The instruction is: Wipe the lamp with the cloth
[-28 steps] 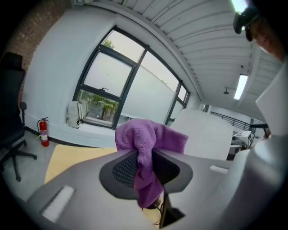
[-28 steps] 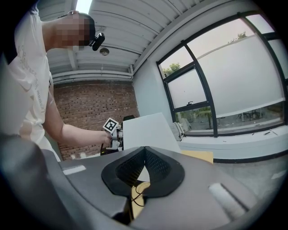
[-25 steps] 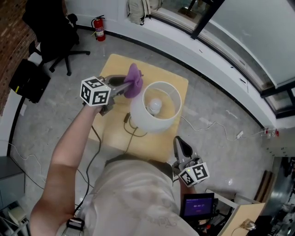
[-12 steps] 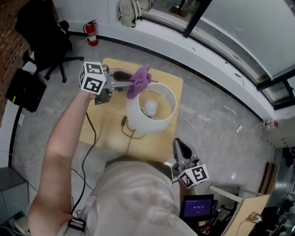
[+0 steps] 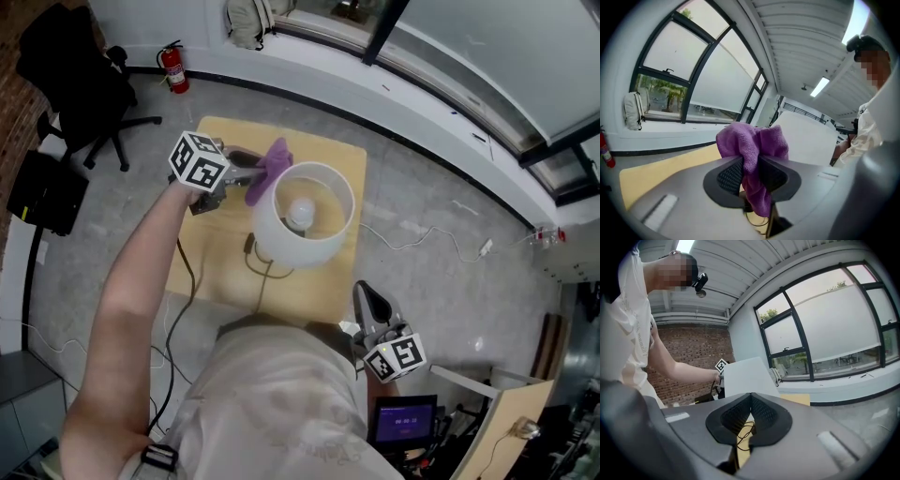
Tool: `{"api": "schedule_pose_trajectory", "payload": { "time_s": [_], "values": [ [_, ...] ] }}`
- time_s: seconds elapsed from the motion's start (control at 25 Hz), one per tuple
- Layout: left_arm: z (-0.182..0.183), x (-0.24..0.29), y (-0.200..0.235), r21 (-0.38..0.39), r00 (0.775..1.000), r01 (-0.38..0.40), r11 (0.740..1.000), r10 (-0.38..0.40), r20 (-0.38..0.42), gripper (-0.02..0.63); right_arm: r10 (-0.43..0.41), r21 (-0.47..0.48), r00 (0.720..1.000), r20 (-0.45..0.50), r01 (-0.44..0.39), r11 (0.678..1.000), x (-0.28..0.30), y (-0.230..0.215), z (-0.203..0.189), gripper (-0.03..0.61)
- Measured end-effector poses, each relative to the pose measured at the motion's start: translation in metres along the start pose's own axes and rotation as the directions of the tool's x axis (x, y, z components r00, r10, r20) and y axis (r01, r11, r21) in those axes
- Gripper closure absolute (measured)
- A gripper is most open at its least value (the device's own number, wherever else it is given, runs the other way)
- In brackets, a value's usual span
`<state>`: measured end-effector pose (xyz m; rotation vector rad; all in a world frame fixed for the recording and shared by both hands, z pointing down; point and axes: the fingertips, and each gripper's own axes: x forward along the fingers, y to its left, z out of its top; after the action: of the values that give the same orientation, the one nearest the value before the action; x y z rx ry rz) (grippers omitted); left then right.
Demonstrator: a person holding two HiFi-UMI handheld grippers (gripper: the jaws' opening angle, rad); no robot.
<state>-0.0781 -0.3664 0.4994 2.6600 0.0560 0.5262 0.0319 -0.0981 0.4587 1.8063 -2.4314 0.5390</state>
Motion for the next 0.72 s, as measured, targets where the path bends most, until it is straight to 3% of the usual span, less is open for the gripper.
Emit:
{"api": "schedule_pose_trajectory", "payload": {
  "time_s": [0.24, 0.48, 0.6, 0.72],
  "values": [
    [-0.029, 0.015, 0.027, 0.032, 0.99, -0.124, 0.992, 0.126, -0.068, 0.526, -0.007, 0.004, 1.0, -0.005, 0.007, 1.0, 0.001, -0.005, -0.003, 0.565],
    [-0.049, 0.02, 0.051, 0.079, 0.949, -0.261, 0.962, 0.271, -0.161, 0.526, -0.008, 0.016, 1.0, -0.002, 0.008, 1.0, -0.002, -0.004, -0.006, 0.564],
    [-0.026, 0.014, 0.054, 0.112, 0.945, -0.288, 0.951, 0.301, -0.125, 0.526, -0.019, 0.019, 1.0, 0.013, 0.019, 1.0, -0.006, -0.007, -0.005, 0.563],
    [0.023, 0.004, 0.04, 0.097, 0.968, -0.242, 0.965, 0.247, -0.041, 0.526, -0.036, 0.027, 0.999, 0.025, 0.035, 0.999, -0.014, -0.012, -0.006, 0.564]
  ]
}}
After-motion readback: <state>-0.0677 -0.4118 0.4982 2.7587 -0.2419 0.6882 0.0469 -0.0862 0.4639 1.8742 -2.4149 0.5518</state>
